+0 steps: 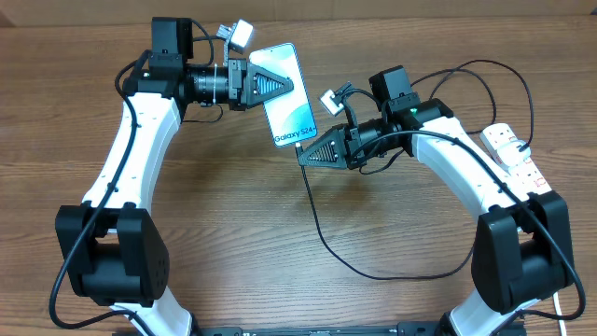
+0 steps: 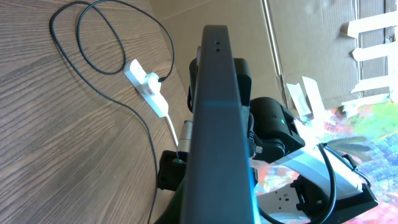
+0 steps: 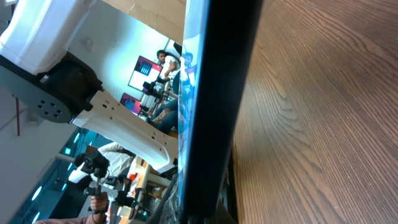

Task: Plug charger to phone and switch on socket
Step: 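Push the USB-C plug into the phone's port with the right gripper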

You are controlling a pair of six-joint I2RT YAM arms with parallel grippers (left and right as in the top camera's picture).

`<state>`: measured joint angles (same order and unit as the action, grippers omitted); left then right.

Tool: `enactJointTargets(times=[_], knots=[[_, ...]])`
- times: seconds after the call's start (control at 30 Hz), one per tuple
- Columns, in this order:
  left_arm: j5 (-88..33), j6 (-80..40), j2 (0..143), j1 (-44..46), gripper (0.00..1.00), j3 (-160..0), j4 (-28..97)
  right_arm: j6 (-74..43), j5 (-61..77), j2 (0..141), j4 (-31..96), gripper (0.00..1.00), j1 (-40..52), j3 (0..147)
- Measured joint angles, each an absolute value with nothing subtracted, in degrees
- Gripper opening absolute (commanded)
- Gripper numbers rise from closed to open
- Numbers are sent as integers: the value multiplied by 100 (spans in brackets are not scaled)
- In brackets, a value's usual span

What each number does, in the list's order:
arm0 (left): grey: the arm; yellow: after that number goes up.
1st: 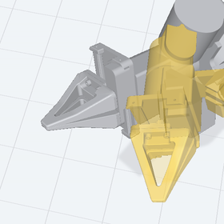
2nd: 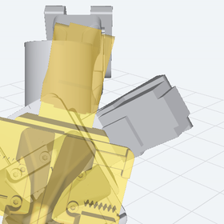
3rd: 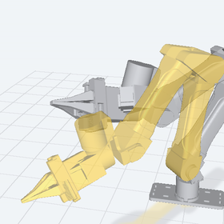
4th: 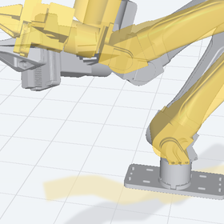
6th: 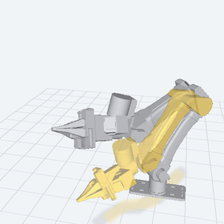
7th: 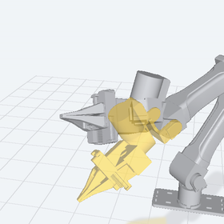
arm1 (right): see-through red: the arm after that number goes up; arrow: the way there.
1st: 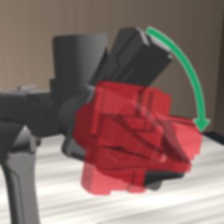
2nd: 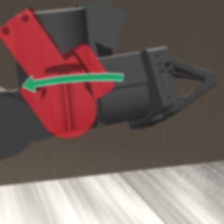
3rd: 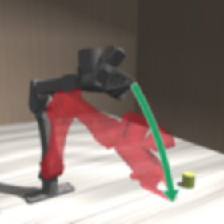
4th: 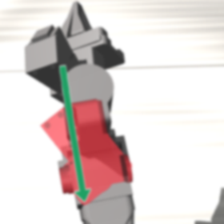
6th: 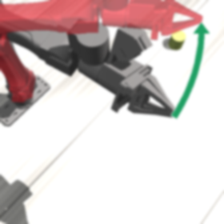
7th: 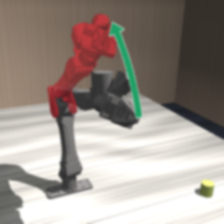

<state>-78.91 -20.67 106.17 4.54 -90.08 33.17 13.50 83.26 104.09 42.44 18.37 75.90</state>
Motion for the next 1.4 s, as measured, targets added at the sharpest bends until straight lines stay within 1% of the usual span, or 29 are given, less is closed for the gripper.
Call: enactJointTargets(times=[0.23,0.47,0.63,0.93,1.4], knots=[[-7883,-2040,10617,451,4,-9008,3446,1352,8311,10409,4257,4,1841,7590],[-7819,-1262,10617,399,4,-9041,4375,1295,8217,10409,4265,4,1916,7585],[-7826,-985,10619,401,4,-9043,4379,1002,8182,10409,4104,4,1916,7583],[-7561,-307,10617,451,4,-9174,4871,469,8031,10409,3518,4,1879,7531],[-6997,62,10615,478,4,-9428,5446,-585,7898,10409,2246,4,1933,7262]])
